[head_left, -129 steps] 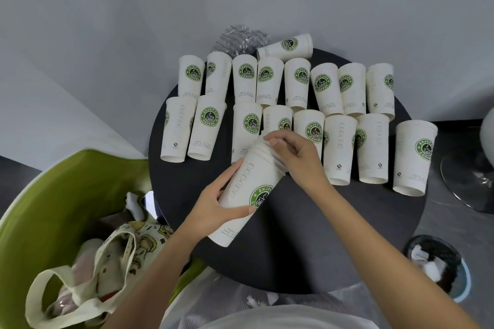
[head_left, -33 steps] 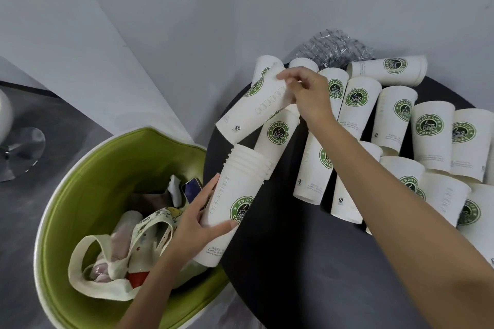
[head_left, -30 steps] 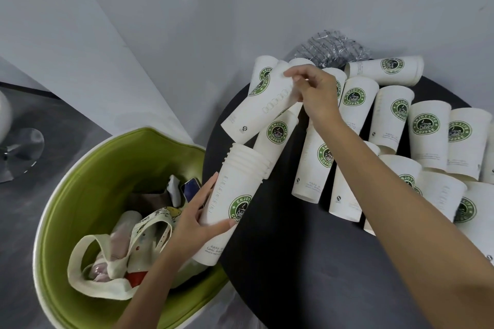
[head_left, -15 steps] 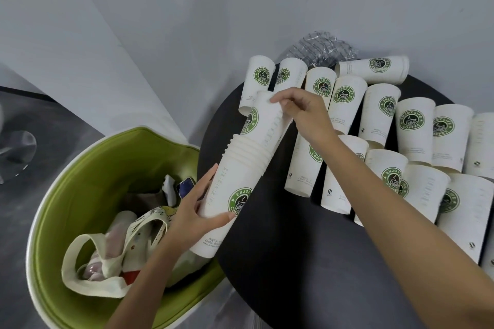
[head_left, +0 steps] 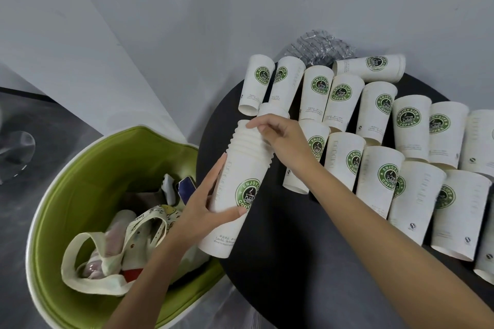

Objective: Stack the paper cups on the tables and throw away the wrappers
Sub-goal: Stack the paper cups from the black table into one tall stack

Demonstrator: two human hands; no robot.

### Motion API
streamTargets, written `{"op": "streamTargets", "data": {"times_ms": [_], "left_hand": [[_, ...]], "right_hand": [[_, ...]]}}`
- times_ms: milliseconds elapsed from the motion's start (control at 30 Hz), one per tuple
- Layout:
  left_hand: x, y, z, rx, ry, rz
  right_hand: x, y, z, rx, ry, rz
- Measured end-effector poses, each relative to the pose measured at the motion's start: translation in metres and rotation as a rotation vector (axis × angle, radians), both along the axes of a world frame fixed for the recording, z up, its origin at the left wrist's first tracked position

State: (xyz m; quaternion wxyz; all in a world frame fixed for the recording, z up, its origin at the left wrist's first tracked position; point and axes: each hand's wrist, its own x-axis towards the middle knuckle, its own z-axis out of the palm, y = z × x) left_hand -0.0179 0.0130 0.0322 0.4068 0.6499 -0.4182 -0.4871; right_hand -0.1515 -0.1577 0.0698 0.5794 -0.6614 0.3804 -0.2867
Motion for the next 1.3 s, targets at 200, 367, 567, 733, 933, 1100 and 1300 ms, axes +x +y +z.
{"op": "streamTargets", "data": {"times_ms": [200, 367, 567, 733, 933, 1100, 1300], "left_hand": [[-0.002, -0.002, -0.001, -0.001, 0.016, -0.011], [-0.003, -0.004, -0.004, 0.002, 0.011, 0.005], [-0.003, -0.004, -0.007, 0.001, -0.002, 0.029], [0.001, -0.003, -0.009, 0.006, -0.006, 0.051], [0.007, -0.008, -0.012, 0.037, -0.027, 0.063], [0.011, -0.013, -0.015, 0.055, -0.029, 0.071], [0.018, -0.022, -0.018, 0.085, -0.032, 0.066]], "right_hand": [[0.004, 0.008, -0.002, -0.011, 0.036, -0.007], [0.006, 0.014, -0.004, 0.018, 0.032, 0.007], [0.008, 0.016, -0.010, 0.005, 0.066, 0.050], [0.007, 0.002, -0.016, -0.030, 0.039, 0.050], [0.001, -0.049, -0.038, -0.050, 0.069, -0.083], [0.002, -0.083, -0.051, -0.062, 0.228, -0.157], [0.014, -0.109, -0.062, -0.176, 0.389, -0.130]]}}
